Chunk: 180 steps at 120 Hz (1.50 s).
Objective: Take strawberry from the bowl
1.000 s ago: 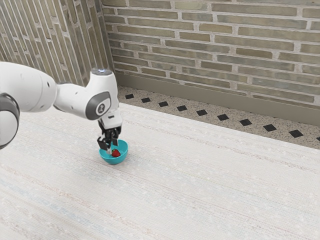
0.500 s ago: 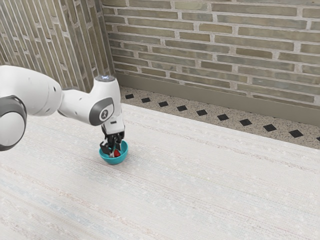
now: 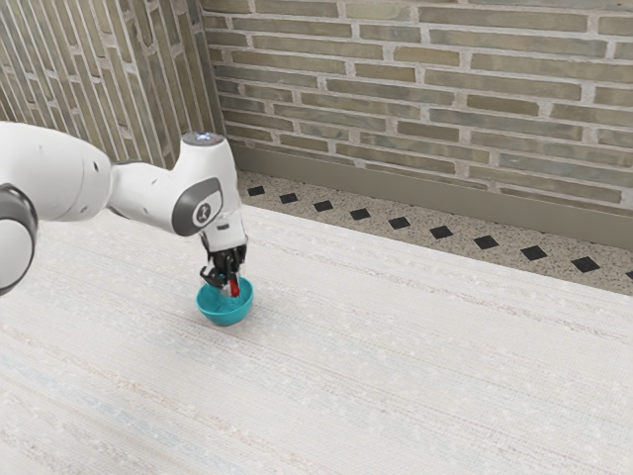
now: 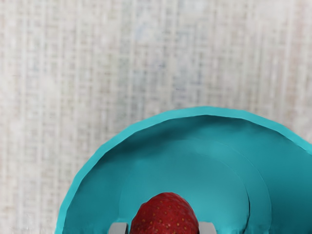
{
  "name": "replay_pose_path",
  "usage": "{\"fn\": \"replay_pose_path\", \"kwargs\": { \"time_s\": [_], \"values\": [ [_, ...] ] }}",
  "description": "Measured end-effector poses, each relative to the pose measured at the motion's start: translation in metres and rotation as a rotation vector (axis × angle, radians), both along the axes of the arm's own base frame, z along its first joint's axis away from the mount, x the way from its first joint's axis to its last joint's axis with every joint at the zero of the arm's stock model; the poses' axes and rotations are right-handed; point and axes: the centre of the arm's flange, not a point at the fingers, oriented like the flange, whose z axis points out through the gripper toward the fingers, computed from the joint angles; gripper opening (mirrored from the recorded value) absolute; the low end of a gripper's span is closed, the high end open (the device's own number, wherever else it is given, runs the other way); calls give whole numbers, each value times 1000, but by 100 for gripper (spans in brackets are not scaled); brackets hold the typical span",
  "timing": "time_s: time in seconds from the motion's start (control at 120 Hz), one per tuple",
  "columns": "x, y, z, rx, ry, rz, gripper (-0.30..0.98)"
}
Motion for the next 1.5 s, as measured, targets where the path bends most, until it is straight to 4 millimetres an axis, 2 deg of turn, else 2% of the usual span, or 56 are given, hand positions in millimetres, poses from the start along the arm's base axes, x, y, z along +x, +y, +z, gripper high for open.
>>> {"fn": "replay_pose_path", "kwargs": {
  "time_s": [0.083, 0.167, 0.208, 0.267, 0.358, 0.492, 0.583, 0.733, 0.933, 1.0, 1.033, 1.1, 1.192, 1.317, 1.408, 1.5],
  "values": [
    [-3, -10, 44, 1, -47, -14, 3],
    [-6, -39, 84, -3, -85, -53, 3],
    [-8, -61, 94, -12, -91, -81, 3],
    [-11, -93, 96, -24, -84, -121, 4],
    [-14, -131, 82, -46, -52, -158, 4],
    [-16, -161, 36, -74, 23, -176, 4],
    [-12, -180, 14, -84, 43, -188, 4],
    [-8, -185, -13, -89, 67, -182, 6],
    [-7, -182, -15, -91, 71, -166, 41],
    [-7, -176, -1, -89, 57, -144, 49],
    [-8, -173, 14, -88, 47, -128, 52],
    [-17, -160, 72, -88, 7, -77, 56],
    [-41, -138, 160, -73, -40, 11, 61],
    [-77, -96, 244, -53, -60, 194, 64],
    [-97, -67, 278, -36, -50, 335, 66],
    [-108, -55, 291, -6, -34, 439, 67]
  ]
}}
